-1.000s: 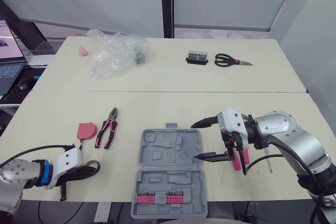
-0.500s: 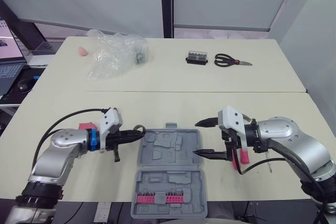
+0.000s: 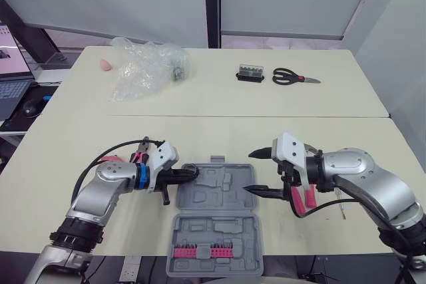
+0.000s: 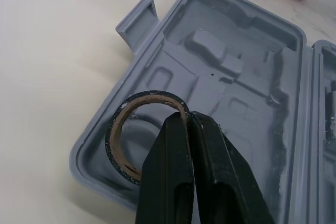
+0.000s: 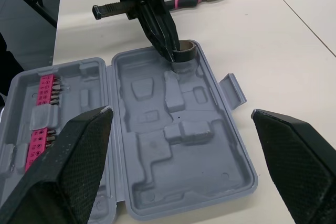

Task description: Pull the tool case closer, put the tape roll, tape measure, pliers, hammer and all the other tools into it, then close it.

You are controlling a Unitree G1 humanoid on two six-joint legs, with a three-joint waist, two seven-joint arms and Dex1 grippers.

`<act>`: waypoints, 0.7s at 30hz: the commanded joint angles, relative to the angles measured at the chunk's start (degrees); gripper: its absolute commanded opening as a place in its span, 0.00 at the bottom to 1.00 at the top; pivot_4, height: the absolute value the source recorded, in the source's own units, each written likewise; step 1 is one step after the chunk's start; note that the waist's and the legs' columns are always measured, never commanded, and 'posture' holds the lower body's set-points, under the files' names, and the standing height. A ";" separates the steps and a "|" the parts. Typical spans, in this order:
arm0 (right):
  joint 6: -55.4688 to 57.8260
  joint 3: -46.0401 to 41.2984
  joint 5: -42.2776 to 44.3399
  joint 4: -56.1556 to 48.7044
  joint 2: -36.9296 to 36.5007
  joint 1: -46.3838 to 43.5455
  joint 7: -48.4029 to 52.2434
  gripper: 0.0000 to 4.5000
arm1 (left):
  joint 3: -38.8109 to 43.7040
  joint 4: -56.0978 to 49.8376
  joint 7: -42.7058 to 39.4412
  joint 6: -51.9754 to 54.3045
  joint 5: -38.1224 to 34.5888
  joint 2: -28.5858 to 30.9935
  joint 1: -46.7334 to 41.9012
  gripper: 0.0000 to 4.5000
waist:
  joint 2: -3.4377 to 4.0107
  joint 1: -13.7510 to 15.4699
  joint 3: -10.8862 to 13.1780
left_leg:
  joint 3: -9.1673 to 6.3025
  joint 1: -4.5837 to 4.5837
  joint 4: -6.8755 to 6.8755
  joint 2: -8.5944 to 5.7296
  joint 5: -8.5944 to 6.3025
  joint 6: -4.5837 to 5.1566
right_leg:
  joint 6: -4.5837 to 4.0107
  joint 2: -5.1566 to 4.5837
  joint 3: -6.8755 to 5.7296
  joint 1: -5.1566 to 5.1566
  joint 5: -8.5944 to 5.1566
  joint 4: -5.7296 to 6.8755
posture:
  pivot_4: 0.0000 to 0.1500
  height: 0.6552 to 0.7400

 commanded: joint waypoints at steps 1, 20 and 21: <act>-0.60 -0.43 -0.23 -0.86 0.40 -0.85 -0.49 1.00 | 0.42 -2.69 0.57 0.18 0.06 0.06 0.62 0.00 | 0.00 0.01 0.00 | 0.00 0.00 0.00 0.00 0.00 0.00 | 0.00 0.00 0.00 0.00 0.00 0.00 | 1.00 1.00; -0.18 -0.55 -0.23 -1.77 0.01 -0.19 -0.98 1.00 | -0.81 3.82 0.44 -3.76 3.67 -2.65 -1.80 0.00 | 0.00 0.02 0.00 | 0.00 0.00 0.00 -0.01 0.00 0.00 | 0.00 -0.01 0.00 0.01 0.00 -0.01 | 1.00 1.00; -0.16 -0.53 -0.24 -1.78 -0.01 -0.18 -0.99 1.00 | -0.86 3.85 0.36 -3.84 3.83 -2.64 -1.83 0.00 | 0.00 0.03 0.00 | 0.00 0.00 0.00 -0.01 0.00 0.00 | 0.00 -0.01 -0.01 0.01 0.00 -0.01 | 1.00 1.00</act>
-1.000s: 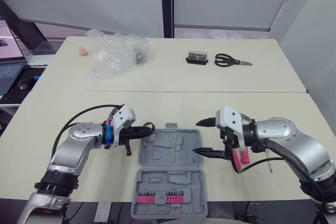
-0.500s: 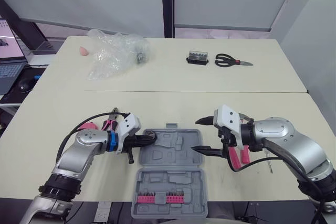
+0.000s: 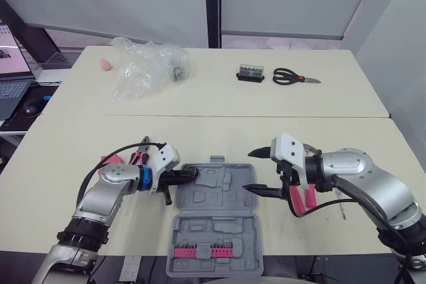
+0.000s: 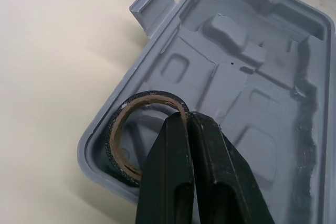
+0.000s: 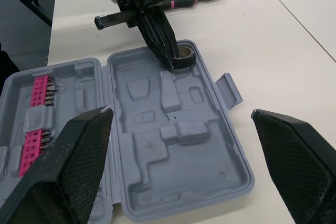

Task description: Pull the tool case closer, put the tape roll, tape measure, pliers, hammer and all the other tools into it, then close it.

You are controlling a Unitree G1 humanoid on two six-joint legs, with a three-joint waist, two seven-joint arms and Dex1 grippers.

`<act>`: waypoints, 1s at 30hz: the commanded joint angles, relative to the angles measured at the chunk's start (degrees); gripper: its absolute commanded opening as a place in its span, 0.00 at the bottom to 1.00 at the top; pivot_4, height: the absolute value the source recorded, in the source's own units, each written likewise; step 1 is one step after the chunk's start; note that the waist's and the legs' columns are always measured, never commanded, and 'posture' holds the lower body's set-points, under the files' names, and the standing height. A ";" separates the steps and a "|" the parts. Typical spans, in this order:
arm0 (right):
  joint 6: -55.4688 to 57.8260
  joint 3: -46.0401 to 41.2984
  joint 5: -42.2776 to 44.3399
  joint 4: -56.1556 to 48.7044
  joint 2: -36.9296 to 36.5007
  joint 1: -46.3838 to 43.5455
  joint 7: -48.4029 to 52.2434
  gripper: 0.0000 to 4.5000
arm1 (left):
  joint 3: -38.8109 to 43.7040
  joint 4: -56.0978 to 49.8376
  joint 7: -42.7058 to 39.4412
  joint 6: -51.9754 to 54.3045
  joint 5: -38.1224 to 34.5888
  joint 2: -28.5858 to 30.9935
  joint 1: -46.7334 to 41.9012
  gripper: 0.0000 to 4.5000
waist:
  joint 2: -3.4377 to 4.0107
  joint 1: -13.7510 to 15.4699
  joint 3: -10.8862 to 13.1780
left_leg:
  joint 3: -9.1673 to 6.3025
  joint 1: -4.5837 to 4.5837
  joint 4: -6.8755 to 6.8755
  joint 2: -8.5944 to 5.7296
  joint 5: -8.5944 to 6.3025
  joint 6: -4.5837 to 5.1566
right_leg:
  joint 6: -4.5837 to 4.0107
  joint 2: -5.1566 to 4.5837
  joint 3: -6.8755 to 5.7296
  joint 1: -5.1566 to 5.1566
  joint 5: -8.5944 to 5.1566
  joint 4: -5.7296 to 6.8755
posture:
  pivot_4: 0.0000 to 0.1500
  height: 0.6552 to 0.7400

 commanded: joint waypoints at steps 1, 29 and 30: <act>-0.09 -0.65 0.17 -1.82 -0.16 -0.11 -0.26 1.00 | -0.66 -0.70 -0.57 -1.01 0.54 -0.15 -0.75 0.00 | 0.00 0.01 0.00 | 0.00 0.00 0.00 0.00 0.00 0.00 | 0.00 0.00 0.00 0.00 0.00 0.00 | 1.00 1.00; -1.06 -0.33 -0.46 -0.91 -0.03 -0.02 -0.73 1.00 | 5.58 -6.81 -3.10 -2.31 -4.34 4.99 2.39 0.08 | 0.00 0.01 0.00 | 0.01 -0.01 -0.01 0.00 0.00 0.00 | 0.00 -0.01 0.01 -0.01 0.00 -0.01 | 1.00 1.00; -1.12 -0.35 -0.52 -0.92 0.00 0.02 -0.75 1.00 | 5.35 -6.70 -3.05 -2.54 -4.22 4.88 2.31 0.01 | 0.00 0.02 0.00 | 0.01 -0.01 -0.01 0.00 0.00 0.00 | 0.00 -0.01 0.01 -0.01 0.00 -0.01 | 1.00 1.00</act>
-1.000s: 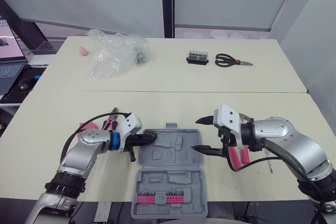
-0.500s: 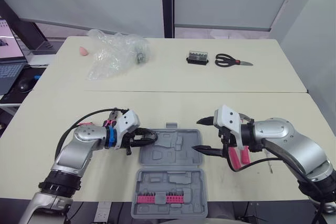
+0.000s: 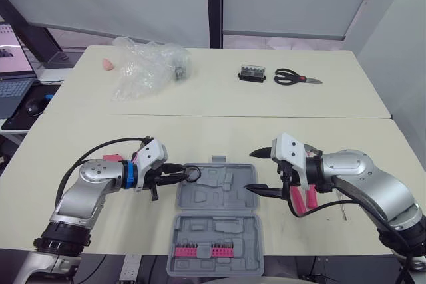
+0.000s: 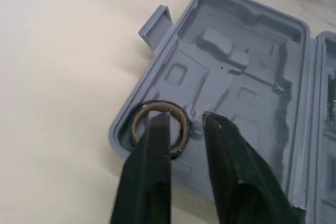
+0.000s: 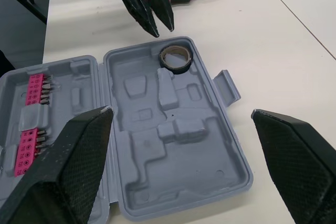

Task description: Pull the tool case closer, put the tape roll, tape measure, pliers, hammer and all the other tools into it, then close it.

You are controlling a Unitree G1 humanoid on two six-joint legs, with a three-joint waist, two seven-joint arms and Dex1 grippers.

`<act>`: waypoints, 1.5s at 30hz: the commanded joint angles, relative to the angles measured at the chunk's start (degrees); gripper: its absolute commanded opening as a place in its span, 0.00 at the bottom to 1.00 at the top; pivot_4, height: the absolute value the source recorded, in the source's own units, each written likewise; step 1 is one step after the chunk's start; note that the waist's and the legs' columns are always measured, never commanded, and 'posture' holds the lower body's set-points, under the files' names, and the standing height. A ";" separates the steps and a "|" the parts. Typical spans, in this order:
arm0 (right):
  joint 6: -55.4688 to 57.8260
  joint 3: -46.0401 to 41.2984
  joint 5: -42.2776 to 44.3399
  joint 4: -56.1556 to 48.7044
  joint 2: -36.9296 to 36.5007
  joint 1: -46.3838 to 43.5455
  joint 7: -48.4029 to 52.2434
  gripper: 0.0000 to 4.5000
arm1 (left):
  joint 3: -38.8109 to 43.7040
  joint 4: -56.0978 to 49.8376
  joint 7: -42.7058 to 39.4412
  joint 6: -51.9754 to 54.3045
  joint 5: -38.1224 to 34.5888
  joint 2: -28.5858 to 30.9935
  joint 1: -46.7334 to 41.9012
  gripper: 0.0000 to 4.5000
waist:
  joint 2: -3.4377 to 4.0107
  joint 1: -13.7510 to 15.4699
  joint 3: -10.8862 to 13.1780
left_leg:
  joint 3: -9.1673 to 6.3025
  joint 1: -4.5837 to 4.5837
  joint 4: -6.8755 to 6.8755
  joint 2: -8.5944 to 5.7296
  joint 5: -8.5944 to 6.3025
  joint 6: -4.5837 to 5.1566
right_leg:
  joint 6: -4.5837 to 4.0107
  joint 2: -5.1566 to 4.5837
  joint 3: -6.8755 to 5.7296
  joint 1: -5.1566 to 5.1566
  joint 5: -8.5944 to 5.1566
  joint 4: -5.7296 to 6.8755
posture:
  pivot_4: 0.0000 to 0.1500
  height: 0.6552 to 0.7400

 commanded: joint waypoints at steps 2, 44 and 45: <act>-1.09 -0.41 -0.16 -0.95 0.27 -0.37 0.11 1.00 | 0.13 -0.13 -0.30 -1.79 -0.11 -0.66 -0.98 0.01 | 0.00 0.00 0.00 | 0.00 0.00 0.00 0.00 0.00 0.00 | 0.00 0.00 0.00 0.00 0.00 0.00 | 1.00 1.00; -1.68 -0.28 -1.07 -2.20 -0.39 2.05 0.25 1.00 | -7.32 20.23 -1.00 -16.80 11.04 -6.86 -7.52 0.20 | 0.00 0.07 0.00 | -0.02 0.01 0.01 -0.02 0.00 0.00 | 0.00 0.01 -0.02 0.05 0.00 0.00 | 1.00 1.00; -1.68 -0.30 -1.04 -2.33 -0.49 2.23 0.30 1.00 | -7.35 20.25 -1.34 -16.75 10.91 -6.73 -7.50 0.20 | 0.00 0.06 0.00 | -0.02 0.03 0.01 -0.02 0.00 0.00 | 0.00 0.01 -0.02 0.06 0.00 0.00 | 1.00 1.00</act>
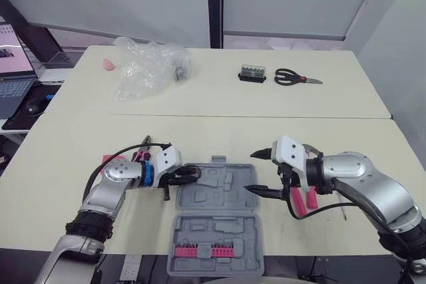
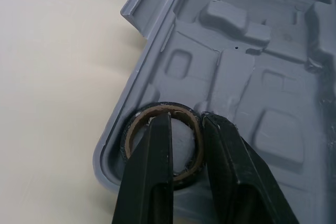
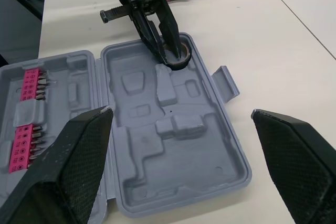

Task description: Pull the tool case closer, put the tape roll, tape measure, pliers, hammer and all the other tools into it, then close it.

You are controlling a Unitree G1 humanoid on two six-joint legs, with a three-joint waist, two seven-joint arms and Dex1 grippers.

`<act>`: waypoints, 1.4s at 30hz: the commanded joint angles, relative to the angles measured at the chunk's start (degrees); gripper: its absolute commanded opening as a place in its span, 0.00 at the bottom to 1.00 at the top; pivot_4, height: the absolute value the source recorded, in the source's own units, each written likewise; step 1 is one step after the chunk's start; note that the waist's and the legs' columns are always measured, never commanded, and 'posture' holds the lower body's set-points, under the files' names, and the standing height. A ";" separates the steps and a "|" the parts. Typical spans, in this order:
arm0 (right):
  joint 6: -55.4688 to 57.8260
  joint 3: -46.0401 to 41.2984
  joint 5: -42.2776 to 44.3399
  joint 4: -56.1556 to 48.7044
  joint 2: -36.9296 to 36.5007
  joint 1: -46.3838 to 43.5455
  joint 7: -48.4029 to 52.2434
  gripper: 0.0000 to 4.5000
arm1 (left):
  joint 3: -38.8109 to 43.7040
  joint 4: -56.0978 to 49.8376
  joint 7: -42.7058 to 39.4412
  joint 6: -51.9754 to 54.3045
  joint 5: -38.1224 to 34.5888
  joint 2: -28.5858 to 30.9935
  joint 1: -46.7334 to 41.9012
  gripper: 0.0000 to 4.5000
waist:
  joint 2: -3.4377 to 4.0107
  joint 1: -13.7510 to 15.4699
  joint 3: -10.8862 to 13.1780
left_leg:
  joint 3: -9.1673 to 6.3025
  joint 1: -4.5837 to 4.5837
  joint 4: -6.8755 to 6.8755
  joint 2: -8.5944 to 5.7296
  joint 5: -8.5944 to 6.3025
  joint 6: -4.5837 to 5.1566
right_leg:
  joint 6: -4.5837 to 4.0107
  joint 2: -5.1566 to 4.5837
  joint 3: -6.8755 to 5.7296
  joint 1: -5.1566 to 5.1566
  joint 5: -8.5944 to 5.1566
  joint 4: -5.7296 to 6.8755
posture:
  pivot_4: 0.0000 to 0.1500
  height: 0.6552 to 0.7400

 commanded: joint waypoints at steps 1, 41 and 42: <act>-0.56 -0.45 0.32 -2.43 -0.54 0.68 0.43 1.00 | -0.62 1.42 -0.67 0.15 1.13 0.53 0.25 0.20 | 0.00 -0.01 0.00 | -0.01 0.01 0.00 0.00 0.00 0.00 | 0.00 0.00 0.00 0.00 0.00 0.00 | 1.00 1.00; -30.04 -42.74 -7.58 22.65 -22.46 38.97 19.13 1.00 | 54.14 -1.65 5.20 12.72 -16.62 16.45 45.58 0.99 | -0.08 -0.09 -0.02 | 0.14 0.09 -0.18 0.05 -0.01 0.00 | -0.06 -0.09 0.05 0.01 -0.06 -0.19 | 1.00 1.00; -30.15 -42.49 -7.65 22.69 -22.53 38.69 19.35 1.00 | 54.11 -2.01 5.19 12.95 -16.85 16.34 45.84 0.99 | -0.08 -0.09 -0.02 | 0.14 0.09 -0.18 0.05 -0.01 -0.01 | -0.06 -0.09 0.05 0.01 -0.06 -0.18 | 1.00 1.00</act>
